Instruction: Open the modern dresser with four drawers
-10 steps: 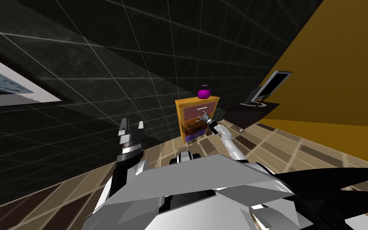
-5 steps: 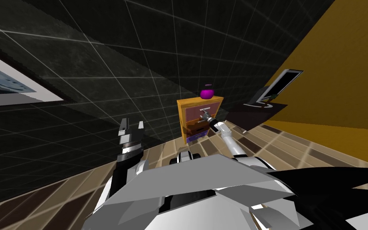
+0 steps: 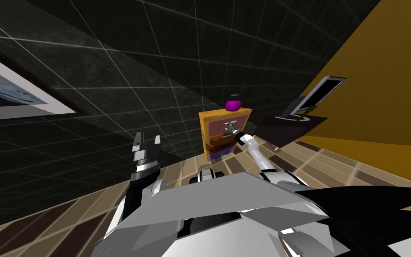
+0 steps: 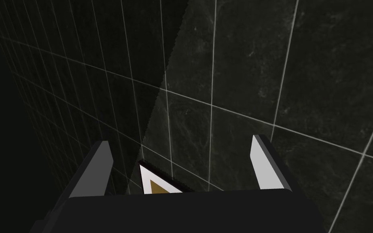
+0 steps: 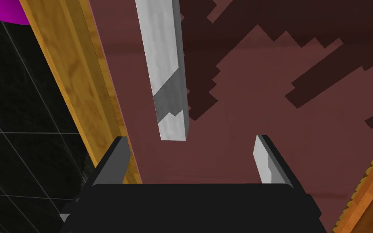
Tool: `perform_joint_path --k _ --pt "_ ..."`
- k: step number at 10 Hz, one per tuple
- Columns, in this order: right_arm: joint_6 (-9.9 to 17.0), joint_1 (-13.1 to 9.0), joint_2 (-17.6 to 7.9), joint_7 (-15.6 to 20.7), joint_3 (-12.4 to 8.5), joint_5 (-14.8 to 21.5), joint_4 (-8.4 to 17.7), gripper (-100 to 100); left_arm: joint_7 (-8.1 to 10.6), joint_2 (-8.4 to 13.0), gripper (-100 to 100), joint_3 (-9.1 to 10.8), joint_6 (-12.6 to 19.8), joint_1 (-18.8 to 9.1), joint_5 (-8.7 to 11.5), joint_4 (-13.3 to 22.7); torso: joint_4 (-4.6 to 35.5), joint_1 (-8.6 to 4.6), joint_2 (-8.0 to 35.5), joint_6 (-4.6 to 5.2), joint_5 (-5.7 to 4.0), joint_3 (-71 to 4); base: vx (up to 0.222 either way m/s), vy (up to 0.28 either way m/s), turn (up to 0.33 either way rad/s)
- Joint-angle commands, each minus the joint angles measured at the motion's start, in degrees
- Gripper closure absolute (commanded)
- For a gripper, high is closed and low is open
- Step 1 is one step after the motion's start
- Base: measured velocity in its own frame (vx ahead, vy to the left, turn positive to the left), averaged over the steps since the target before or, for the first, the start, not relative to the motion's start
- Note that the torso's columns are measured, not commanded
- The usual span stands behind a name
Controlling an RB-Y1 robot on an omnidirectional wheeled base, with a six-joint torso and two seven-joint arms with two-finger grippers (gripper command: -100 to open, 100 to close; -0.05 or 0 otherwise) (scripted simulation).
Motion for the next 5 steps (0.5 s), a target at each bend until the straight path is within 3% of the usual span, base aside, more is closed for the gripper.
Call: perform_joint_path --k 1,2,5 --pt "0.0 -0.1 -0.1 -0.2 0.0 0.0 0.1 100 0.00 0.0 0 0.00 0.0 0.0 0.0 0.0 0.0 -0.07 0.1 0.02 -0.02 0.1 0.008 0.004 -0.001" --pt "-0.3 -0.1 -0.5 -0.5 0.0 -0.2 -0.2 100 0.00 0.0 0 0.00 0.0 0.0 0.0 0.0 0.1 -0.15 0.3 0.02 -0.05 0.2 -0.095 -0.005 -0.056" --pt "-0.9 0.0 -1.2 -1.1 0.1 -0.5 -0.6 100 0.00 0.0 0 0.00 0.0 0.0 0.0 0.0 0.1 -0.19 0.4 0.02 -0.06 0.2 -0.197 -0.020 -0.048"
